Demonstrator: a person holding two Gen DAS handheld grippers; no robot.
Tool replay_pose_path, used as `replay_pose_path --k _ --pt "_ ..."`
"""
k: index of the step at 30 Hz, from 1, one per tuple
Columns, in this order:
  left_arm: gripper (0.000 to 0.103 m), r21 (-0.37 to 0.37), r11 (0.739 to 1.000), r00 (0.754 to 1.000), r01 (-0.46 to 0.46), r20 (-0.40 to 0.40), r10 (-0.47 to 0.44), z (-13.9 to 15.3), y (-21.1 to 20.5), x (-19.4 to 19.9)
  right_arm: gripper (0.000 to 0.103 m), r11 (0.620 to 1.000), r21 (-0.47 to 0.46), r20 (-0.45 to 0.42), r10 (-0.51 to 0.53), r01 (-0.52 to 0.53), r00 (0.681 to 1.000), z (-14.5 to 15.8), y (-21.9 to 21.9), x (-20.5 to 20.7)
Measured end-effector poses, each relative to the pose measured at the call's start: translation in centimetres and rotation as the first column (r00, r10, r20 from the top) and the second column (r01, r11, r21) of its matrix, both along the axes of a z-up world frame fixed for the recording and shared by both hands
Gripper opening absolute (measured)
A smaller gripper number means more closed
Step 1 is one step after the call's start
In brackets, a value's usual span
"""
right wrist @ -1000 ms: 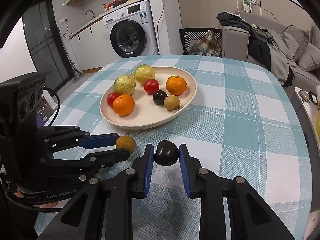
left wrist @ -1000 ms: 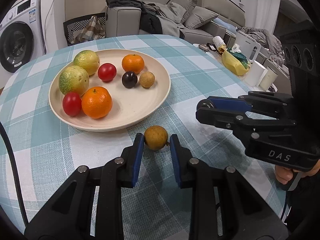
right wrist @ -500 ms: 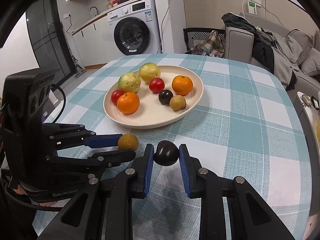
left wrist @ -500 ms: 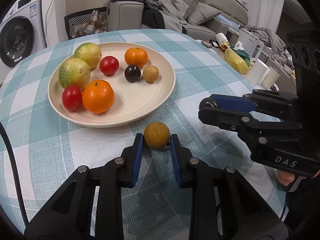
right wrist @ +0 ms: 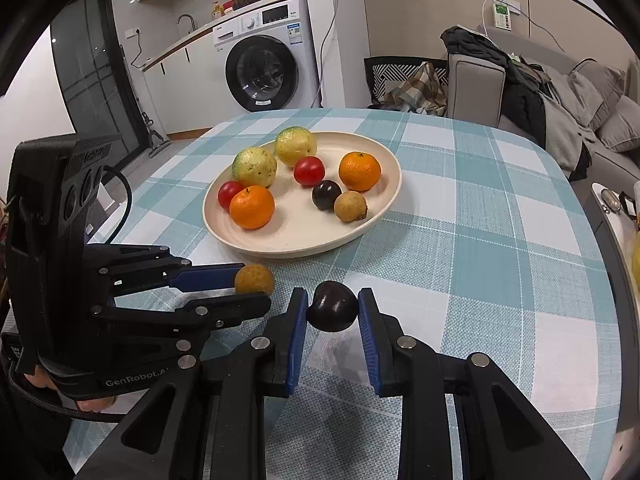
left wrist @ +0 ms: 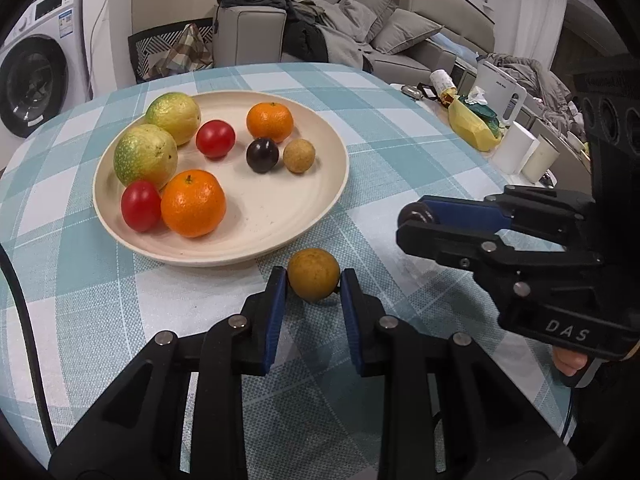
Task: Organize fruits
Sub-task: 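Carry the small brown fruit with the left tool while the right tool carries the dark plum to the plate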
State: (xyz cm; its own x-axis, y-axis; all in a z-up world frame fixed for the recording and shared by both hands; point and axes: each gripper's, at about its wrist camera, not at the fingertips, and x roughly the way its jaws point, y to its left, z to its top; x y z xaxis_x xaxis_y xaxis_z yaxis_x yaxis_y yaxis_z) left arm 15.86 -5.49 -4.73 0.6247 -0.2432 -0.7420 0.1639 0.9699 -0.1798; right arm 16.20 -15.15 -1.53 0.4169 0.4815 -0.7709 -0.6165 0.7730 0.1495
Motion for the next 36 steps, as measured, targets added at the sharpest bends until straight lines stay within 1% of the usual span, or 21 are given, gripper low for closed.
replay_pose_path --k 3,7,15,22,32,36 --pt "0.024 0.021 1.000 0.999 0.011 0.030 -0.012 0.5 -0.4 -0.4 0.027 1.000 0.004 0.004 -0.001 0.001 1.000 0.0 0.0 0.0" --pt "0.024 0.023 1.000 0.998 0.013 0.058 -0.014 1.3 -0.5 -0.8 0.027 1.000 0.007 0.004 -0.002 0.002 1.000 -0.1 0.1 0.1" --pt "0.024 0.003 1.000 0.994 -0.024 0.108 0.024 2.7 0.6 -1.4 0.027 0.999 0.033 0.011 0.000 0.000 1.000 0.1 0.6 0.4" --pt "0.024 0.013 0.998 0.988 -0.062 0.143 0.059 3.4 1.5 -1.4 0.027 0.998 0.067 0.023 -0.008 0.007 1.000 0.2 1.0 1.0" --pt "0.024 0.004 0.992 0.978 -0.127 0.165 0.125 3.4 3.2 -0.8 0.027 0.994 0.108 0.038 -0.024 0.020 0.999 0.5 1.5 1.9" --pt "0.024 0.002 0.989 0.976 -0.145 0.162 0.143 3.2 3.7 -0.3 0.027 0.993 0.120 0.039 -0.024 0.020 0.999 0.5 2.0 2.1"
